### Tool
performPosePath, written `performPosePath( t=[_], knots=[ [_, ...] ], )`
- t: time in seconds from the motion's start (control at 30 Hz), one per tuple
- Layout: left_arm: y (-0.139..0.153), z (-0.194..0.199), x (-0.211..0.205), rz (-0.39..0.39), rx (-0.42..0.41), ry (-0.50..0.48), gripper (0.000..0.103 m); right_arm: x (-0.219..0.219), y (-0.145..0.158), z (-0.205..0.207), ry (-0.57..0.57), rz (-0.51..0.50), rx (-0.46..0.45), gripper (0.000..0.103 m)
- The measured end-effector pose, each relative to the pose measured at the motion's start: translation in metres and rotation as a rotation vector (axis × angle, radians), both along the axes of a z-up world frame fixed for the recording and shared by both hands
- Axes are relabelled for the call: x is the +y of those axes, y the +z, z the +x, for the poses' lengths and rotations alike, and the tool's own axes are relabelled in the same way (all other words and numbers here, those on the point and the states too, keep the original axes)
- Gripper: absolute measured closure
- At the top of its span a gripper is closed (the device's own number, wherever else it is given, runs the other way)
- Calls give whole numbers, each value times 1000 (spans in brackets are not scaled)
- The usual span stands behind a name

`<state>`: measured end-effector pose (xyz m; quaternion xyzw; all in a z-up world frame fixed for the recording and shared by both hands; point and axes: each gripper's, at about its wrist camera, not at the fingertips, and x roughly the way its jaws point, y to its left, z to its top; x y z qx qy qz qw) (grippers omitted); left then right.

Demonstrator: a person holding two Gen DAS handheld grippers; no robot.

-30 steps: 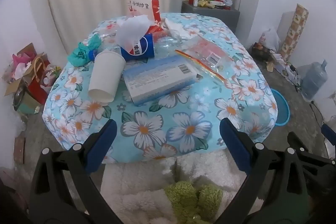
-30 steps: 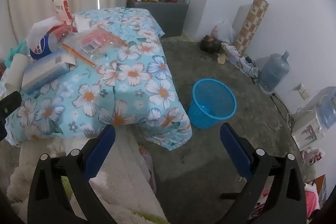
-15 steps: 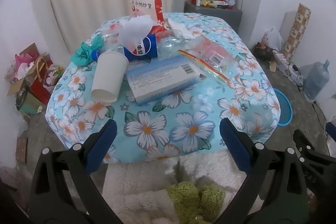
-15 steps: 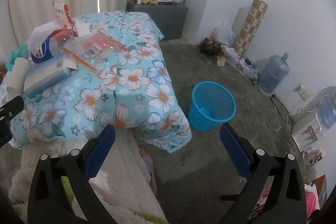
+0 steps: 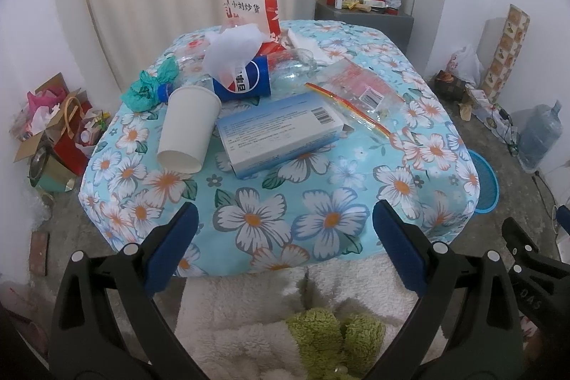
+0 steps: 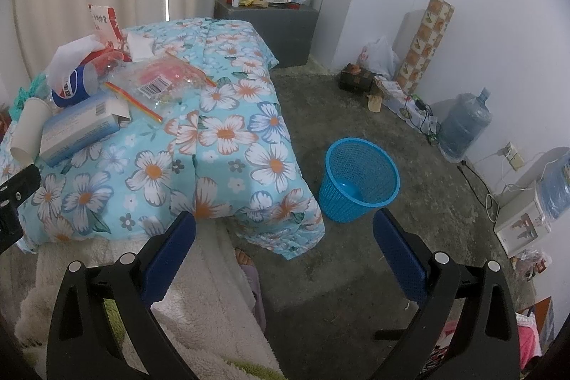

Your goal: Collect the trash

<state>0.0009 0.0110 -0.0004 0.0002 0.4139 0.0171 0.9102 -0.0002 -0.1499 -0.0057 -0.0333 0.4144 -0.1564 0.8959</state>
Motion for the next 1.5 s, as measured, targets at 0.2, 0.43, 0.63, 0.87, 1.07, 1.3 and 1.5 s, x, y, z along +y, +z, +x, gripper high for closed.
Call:
performPosePath(
  t=[0.2,0.43,0.63,0.87,1.07,1.3,1.5],
  knots=[
    [0,0,0,1,1,0,9,0,0,0,0,1,3,6],
    [0,0,0,3,1,0,9,1,0,0,0,1,2,6],
    [0,1,1,4,2,1,9,0,1,0,-1,5,3,6],
    [0,2,7,5,6,3,9,0,0,1,-1,4,3,6],
    [0,2,7,6,7,2,9,0,0,1,-1,4,3,6],
    [0,2,4,7,6,3,9,0,0,1,0,5,3,6],
    [0,2,6,12,4,1,9,-1,0,1,0,6,4,6]
  ],
)
